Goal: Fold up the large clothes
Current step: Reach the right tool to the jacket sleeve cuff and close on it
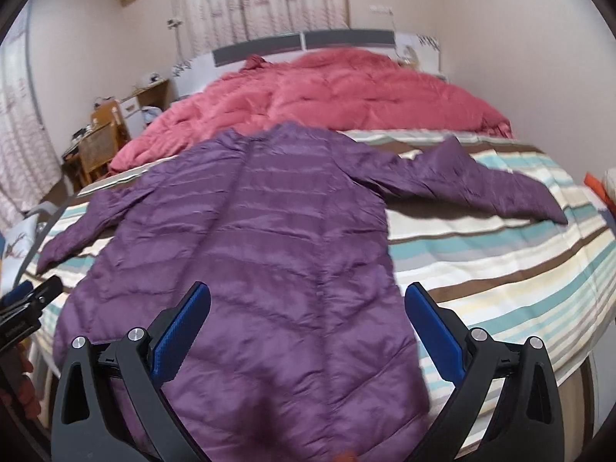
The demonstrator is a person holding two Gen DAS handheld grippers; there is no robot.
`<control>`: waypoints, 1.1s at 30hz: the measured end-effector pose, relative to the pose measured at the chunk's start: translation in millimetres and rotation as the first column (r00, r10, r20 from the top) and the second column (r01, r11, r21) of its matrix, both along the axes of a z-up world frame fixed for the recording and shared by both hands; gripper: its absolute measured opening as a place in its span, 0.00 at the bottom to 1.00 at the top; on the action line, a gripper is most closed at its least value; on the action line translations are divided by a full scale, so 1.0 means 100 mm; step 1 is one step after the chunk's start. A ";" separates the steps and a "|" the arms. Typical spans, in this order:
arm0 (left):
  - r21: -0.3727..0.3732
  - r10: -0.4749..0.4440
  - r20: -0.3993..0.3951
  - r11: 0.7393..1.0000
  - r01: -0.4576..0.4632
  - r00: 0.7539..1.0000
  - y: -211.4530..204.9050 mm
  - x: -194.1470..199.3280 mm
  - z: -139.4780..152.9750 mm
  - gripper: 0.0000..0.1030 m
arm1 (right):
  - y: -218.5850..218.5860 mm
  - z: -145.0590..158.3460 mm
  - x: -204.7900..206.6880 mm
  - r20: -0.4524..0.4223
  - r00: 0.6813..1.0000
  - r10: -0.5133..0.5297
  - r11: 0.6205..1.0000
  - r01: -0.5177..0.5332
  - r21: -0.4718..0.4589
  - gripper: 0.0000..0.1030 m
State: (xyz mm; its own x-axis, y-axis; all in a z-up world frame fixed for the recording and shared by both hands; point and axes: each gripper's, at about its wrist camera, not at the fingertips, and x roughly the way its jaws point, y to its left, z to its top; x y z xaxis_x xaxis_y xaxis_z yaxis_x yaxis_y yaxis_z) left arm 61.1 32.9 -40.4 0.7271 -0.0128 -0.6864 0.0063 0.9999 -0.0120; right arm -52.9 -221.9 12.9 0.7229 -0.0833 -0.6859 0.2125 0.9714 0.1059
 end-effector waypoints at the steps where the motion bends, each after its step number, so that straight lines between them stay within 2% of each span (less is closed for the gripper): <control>1: 0.007 0.008 -0.012 1.000 -0.008 1.000 0.02 0.07 -0.04 0.98 | -0.11 -0.03 0.04 -0.007 1.000 -0.014 1.000 0.014 0.012 0.97; 6: 0.020 0.058 -0.051 0.998 -0.057 0.997 0.17 0.42 -0.21 0.98 | -0.71 -0.14 0.22 -0.015 0.992 -0.124 0.990 0.125 0.069 0.97; 8: 0.006 0.075 -0.059 0.997 -0.075 0.995 0.24 0.55 -0.27 0.98 | -1.02 -0.18 0.26 -0.009 0.981 -0.192 0.975 0.192 0.111 0.86; 9: -0.002 0.083 -0.066 0.997 -0.083 0.994 0.27 0.60 -0.30 0.98 | -1.20 -0.21 0.29 -0.017 0.974 -0.228 0.964 0.228 0.140 0.77; 11: -0.020 0.099 -0.071 0.995 -0.101 0.993 0.35 0.72 -0.36 0.98 | -1.52 -0.29 0.37 -0.038 0.958 -0.283 0.937 0.285 0.202 0.68; 13: -0.005 0.118 -0.063 0.993 -0.119 0.991 0.39 0.80 -0.40 0.98 | -1.81 -0.37 0.42 -0.059 0.936 -0.347 0.905 0.351 0.241 0.67; 16: 0.035 0.128 -0.066 0.991 -0.125 0.990 0.41 0.93 -0.45 0.98 | -2.30 -0.52 0.48 -0.089 0.885 -0.458 0.835 0.462 0.300 0.60; 19: 0.046 0.115 -0.062 0.993 -0.113 0.991 0.39 1.03 -0.49 0.98 | -2.66 -0.62 0.51 -0.106 0.838 -0.535 0.772 0.535 0.342 0.60; 22: 0.067 0.102 -0.051 0.993 -0.099 0.993 0.34 1.10 -0.53 0.98 | -2.90 -0.71 0.54 -0.116 0.806 -0.580 0.719 0.574 0.392 0.60; 24: 0.107 0.105 -0.048 0.989 -0.099 0.993 0.30 1.16 -0.58 0.98 | -3.08 -0.80 0.56 -0.126 0.776 -0.618 0.665 0.602 0.441 0.60; 26: 0.124 0.107 -0.057 0.987 -0.100 0.993 0.29 1.19 -0.63 0.98 | -3.19 -0.85 0.56 -0.129 0.756 -0.642 0.635 0.618 0.464 0.60; 28: 0.112 0.108 -0.070 0.989 -0.099 0.992 0.30 1.20 -0.69 0.98 | -3.28 -0.88 0.60 -0.133 0.742 -0.657 0.613 0.628 0.478 0.51; 33: 0.098 0.123 -0.090 0.989 -0.114 0.988 0.32 1.14 -0.85 0.98 | -3.46 -0.92 0.66 -0.127 0.700 -0.703 0.553 0.651 0.521 0.47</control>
State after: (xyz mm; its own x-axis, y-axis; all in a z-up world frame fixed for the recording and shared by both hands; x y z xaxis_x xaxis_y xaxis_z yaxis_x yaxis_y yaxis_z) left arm 175.5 65.0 -125.7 0.6506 0.1359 -0.7471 -0.1089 0.9904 0.0854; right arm 12.9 -567.6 -79.5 0.6543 -0.2477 -0.7145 0.7492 0.3402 0.5683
